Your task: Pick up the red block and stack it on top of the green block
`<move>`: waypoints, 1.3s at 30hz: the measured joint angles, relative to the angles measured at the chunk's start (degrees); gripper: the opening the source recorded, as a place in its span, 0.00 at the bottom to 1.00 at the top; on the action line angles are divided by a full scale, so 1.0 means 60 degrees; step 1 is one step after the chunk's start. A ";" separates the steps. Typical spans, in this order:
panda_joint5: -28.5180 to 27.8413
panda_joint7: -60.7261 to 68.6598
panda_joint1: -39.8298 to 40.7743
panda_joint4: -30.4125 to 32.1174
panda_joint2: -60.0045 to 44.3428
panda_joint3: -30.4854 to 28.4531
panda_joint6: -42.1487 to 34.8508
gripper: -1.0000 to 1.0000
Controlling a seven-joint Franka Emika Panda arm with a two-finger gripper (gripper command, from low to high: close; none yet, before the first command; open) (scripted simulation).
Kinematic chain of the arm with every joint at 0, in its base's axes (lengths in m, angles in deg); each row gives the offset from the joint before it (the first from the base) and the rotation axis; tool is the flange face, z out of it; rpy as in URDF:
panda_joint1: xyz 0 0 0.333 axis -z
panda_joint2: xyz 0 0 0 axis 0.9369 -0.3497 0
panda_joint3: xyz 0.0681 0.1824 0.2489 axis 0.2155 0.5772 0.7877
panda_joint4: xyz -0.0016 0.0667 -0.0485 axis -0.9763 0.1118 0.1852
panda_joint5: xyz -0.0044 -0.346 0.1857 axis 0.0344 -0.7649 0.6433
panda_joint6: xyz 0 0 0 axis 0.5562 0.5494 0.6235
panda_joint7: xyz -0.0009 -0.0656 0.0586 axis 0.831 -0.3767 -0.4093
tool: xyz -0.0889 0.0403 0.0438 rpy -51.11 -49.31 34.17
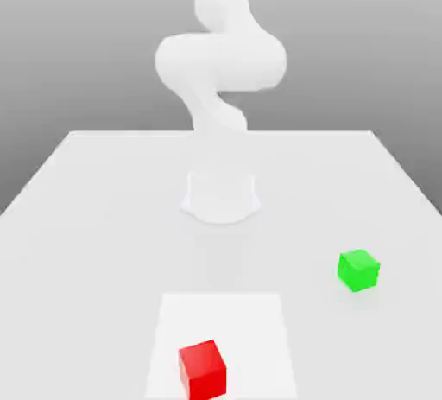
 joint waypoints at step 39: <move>0.0897 0.4448 -0.0567 0.1281 -0.9927 -0.0874 0.4225 0.00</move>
